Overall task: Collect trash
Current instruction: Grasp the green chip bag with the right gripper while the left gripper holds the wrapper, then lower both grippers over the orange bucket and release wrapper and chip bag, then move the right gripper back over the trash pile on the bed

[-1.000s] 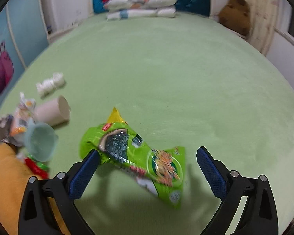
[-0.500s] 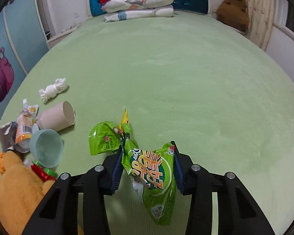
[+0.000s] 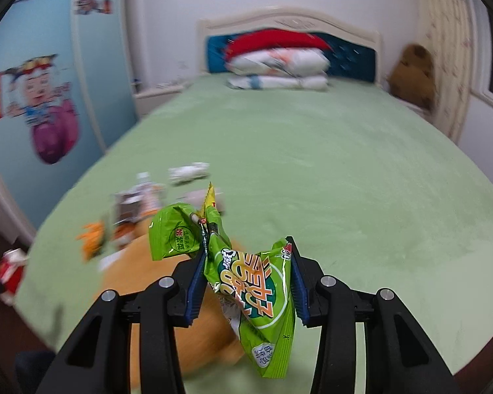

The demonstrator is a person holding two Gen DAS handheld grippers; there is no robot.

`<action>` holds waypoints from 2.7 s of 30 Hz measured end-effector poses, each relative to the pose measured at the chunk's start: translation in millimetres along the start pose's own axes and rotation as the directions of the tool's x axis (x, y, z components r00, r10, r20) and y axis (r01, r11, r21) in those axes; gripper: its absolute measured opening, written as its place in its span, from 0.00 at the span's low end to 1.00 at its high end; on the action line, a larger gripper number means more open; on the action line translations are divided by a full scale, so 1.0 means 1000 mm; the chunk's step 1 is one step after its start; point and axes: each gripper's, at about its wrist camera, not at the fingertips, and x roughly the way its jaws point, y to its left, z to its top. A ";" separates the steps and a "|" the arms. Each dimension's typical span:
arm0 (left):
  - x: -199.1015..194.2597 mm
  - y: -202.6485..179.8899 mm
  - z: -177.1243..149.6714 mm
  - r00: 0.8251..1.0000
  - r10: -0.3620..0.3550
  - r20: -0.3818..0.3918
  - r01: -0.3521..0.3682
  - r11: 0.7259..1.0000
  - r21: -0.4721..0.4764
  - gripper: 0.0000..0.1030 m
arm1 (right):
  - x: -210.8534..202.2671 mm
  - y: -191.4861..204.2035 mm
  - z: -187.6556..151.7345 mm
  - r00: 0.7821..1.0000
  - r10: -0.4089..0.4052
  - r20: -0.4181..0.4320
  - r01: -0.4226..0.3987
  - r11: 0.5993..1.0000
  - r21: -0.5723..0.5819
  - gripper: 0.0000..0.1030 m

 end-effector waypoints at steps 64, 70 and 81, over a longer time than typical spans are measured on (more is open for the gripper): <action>0.159 0.021 -0.264 0.816 0.143 -0.560 -0.174 0.985 -0.002 0.67 | 0.071 0.136 -0.349 0.809 0.176 -0.561 -0.068 0.976 0.207 0.79; 0.149 0.021 -0.260 0.829 0.153 -0.539 -0.178 0.984 0.005 0.67 | 0.058 0.134 -0.339 0.830 0.171 -0.531 -0.073 0.977 0.200 0.79; 0.076 0.007 -0.199 0.931 0.153 -0.332 -0.154 0.988 0.023 0.67 | -0.014 0.163 -0.219 0.932 0.245 -0.266 -0.239 0.969 0.057 0.82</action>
